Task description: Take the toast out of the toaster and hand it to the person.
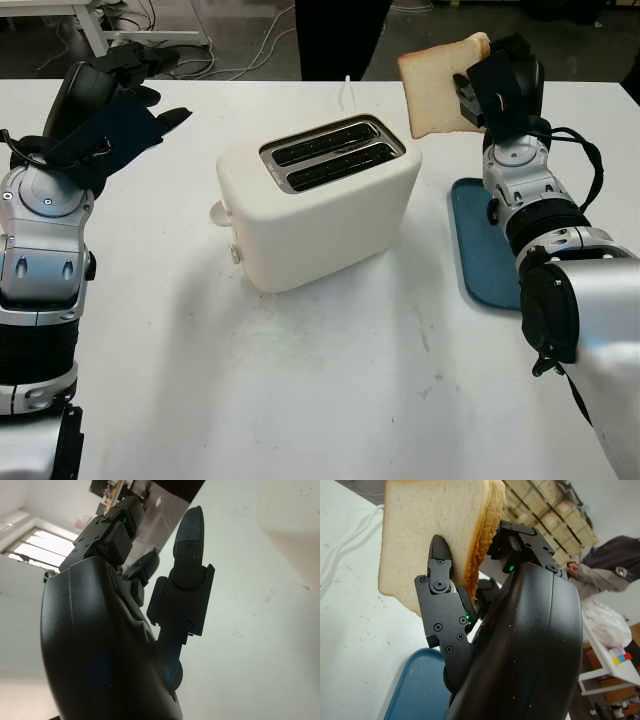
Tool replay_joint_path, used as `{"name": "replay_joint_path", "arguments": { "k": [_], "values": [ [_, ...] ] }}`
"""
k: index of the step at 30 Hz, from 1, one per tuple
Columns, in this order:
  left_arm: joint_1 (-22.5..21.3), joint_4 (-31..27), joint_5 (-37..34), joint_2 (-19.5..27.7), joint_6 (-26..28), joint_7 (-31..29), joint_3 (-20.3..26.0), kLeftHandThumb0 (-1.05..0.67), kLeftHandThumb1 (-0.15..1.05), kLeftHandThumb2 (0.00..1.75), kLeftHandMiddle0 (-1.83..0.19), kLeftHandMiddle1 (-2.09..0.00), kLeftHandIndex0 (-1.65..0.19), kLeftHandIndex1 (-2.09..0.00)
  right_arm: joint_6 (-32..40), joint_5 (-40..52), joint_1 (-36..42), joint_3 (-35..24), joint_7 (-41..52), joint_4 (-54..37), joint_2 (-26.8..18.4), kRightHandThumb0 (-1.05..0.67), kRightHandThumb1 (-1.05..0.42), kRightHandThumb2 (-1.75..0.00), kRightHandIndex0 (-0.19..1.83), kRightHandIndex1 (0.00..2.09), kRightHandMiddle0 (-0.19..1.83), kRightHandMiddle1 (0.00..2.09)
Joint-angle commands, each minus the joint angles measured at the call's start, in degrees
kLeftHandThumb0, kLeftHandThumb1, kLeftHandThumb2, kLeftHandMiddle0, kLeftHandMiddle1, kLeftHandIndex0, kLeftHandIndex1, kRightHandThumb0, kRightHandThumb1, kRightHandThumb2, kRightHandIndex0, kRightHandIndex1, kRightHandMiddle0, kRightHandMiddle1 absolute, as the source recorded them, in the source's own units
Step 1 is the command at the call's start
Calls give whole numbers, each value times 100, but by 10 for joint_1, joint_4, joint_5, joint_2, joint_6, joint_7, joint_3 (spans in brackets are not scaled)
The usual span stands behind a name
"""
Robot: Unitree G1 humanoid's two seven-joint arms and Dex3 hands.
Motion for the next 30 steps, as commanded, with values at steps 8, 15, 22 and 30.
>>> {"name": "replay_joint_path", "arguments": {
  "k": [8, 15, 22, 30],
  "values": [
    [1, -11, 2, 0, 7, 1, 2, -39, 92, 18, -29, -76, -50, -18, 2, 2, 1, -7, 2, -3, 3, -22, -92, -37, 67, 175, 37, 175],
    [2, -16, 3, 0, 16, -1, 1, -40, 92, 19, -27, -76, -50, -17, 10, 1, -2, -5, 2, -2, 4, -22, -92, -36, 65, 175, 37, 175],
    [4, -12, 6, 4, 5, 0, -1, -41, 92, 19, -29, -76, -51, -16, 0, -3, 0, -3, 4, -4, 2, -21, -92, -37, 66, 175, 37, 175],
    [1, -14, 3, -1, 15, 1, 0, -39, 92, 18, -29, -76, -51, -15, 6, 4, -1, -6, 3, -3, 4, -21, -92, -35, 68, 175, 40, 175]
  ]
}}
